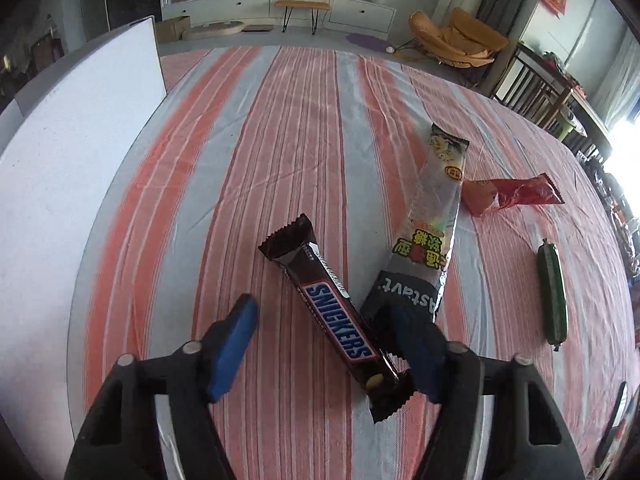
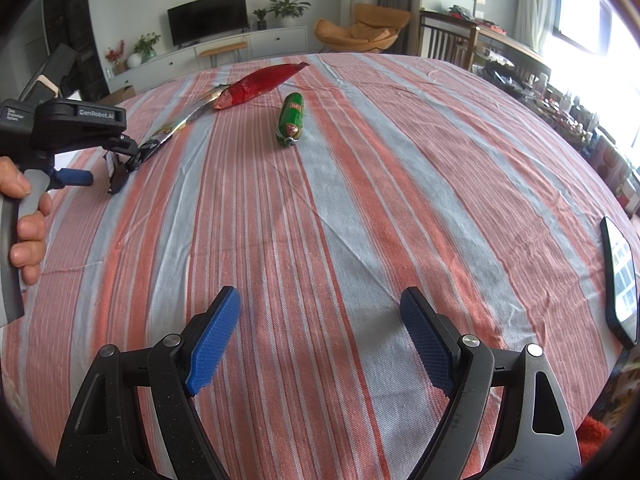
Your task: Organize snacks
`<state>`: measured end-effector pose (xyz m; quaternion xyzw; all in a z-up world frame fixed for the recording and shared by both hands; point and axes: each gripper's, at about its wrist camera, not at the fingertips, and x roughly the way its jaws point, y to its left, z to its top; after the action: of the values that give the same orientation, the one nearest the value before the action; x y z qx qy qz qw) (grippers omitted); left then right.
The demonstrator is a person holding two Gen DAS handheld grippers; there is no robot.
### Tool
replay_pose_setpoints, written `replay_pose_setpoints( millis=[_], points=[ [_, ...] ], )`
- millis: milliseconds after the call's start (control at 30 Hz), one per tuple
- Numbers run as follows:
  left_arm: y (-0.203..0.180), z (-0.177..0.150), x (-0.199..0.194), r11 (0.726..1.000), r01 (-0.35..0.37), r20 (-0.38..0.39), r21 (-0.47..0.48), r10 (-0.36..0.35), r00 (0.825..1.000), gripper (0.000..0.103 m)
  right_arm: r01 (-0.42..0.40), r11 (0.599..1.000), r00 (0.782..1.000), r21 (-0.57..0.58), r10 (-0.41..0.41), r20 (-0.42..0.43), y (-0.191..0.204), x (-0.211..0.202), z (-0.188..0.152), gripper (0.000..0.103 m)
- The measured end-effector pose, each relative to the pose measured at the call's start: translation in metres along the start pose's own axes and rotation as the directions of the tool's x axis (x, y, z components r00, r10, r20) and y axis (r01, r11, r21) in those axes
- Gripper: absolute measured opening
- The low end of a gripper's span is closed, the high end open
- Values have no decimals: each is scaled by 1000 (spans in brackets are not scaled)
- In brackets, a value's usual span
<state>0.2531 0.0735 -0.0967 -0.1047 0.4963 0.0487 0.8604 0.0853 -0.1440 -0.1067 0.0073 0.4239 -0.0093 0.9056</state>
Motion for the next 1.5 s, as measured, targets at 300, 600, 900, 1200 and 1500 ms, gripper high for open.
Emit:
replay_pose_setpoints(
  millis=[300,600,900,1200,1500],
  points=[
    [12,-37,-31,991,-30,-20,134,33,999,17,-1,1000,1000,1,1,0,0,0,0,85],
    [22,-106,-69,962,-33,-9,272,37,999,21,-1,1000,1000,2,1,1,0,0,0,85],
    [40,-106,-61,981,-50,63,187,39,997,87,-2,1000,1000,3,2,1,0,-1,0,85],
    [49,-107,-55,986,-64,90,154,50,995,103,-3,1000,1000,3,3,1,0,-1,0,85],
    [48,-107,-55,987,-64,108,150,48,993,103,-3,1000,1000,3,3,1,-1,-1,0,85]
  ],
)
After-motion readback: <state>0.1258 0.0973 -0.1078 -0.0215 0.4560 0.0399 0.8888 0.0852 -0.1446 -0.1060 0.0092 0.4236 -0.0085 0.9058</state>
